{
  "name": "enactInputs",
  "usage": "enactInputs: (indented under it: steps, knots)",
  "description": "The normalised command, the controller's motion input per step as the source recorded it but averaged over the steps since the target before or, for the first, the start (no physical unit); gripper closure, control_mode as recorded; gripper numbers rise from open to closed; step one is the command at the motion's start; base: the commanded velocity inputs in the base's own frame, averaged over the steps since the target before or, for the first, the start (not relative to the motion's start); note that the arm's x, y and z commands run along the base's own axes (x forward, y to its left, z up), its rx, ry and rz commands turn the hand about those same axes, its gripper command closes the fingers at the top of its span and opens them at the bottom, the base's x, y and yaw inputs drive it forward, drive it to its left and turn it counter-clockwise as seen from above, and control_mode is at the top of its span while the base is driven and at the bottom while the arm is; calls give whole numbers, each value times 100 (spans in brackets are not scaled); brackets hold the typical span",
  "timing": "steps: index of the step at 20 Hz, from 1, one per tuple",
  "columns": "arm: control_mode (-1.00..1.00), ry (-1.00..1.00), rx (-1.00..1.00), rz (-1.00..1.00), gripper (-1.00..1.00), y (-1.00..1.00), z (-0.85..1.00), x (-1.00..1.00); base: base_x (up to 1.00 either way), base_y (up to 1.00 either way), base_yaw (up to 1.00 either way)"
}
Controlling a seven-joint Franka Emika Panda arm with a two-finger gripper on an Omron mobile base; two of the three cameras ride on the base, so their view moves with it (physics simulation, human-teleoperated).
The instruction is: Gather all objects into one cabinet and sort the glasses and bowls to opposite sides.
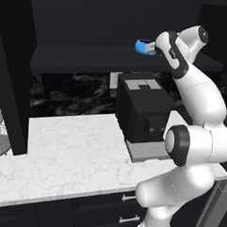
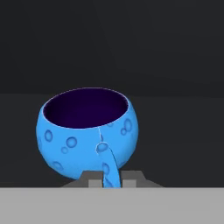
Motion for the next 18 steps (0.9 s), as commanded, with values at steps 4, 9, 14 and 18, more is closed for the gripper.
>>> enactInputs:
  steps: [4, 9, 14, 18]
  knots:
    - [-100, -14, 0, 0, 100, 0, 3, -69, 0, 0, 0]
    - [-100, -4, 0, 0, 100, 0, 7, -50, 0, 0, 0]
    - [-100, 0, 0, 0, 100, 0, 5, -44, 0, 0, 0]
    - [-100, 0, 0, 0, 100, 0, 8, -34, 0, 0, 0]
